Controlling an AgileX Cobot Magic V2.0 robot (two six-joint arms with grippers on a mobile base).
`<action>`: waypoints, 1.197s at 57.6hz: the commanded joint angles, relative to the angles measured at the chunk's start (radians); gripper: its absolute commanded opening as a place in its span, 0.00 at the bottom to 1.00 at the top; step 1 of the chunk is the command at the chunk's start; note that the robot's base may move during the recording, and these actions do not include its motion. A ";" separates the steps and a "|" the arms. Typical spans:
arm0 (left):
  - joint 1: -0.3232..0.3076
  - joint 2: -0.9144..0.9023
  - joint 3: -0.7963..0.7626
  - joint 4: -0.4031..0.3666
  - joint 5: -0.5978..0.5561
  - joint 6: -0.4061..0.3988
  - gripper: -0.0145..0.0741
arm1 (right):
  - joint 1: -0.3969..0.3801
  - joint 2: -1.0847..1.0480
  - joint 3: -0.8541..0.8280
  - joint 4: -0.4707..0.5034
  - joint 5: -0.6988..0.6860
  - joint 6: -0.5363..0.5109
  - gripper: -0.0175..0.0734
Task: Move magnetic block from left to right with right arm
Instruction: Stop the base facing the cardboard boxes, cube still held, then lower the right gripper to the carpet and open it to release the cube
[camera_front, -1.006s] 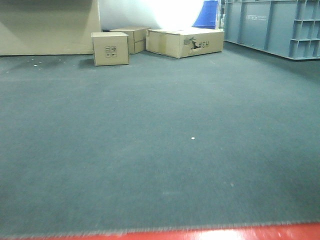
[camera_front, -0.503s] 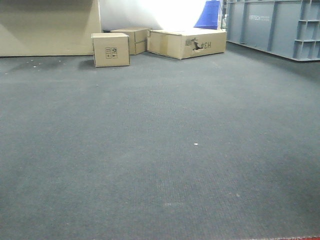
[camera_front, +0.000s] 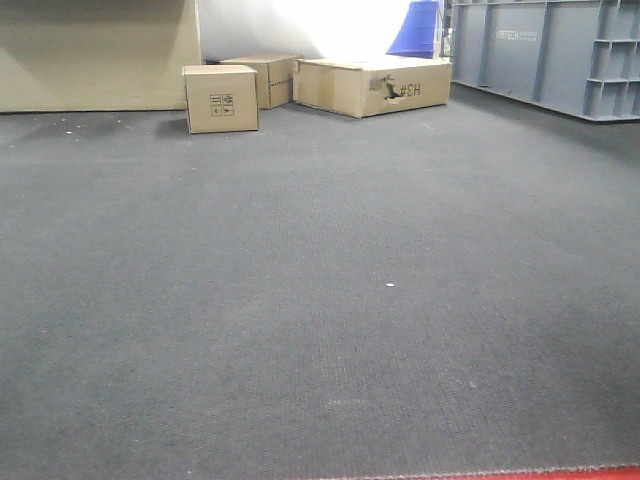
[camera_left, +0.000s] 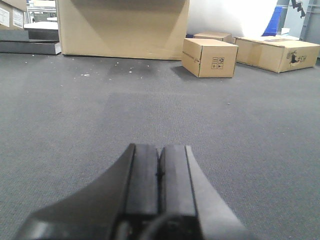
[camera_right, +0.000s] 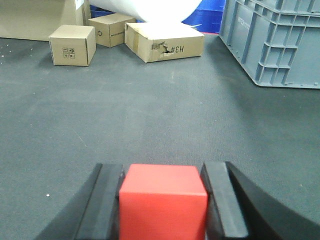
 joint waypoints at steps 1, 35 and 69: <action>-0.001 -0.010 0.008 -0.005 -0.084 -0.006 0.02 | -0.007 0.064 -0.084 -0.002 -0.062 -0.006 0.43; -0.001 -0.010 0.008 -0.005 -0.084 -0.006 0.02 | 0.244 0.857 -0.501 0.010 0.053 -0.039 0.43; -0.001 -0.010 0.008 -0.005 -0.084 -0.006 0.02 | 0.244 1.412 -0.532 0.028 -0.047 -0.039 0.43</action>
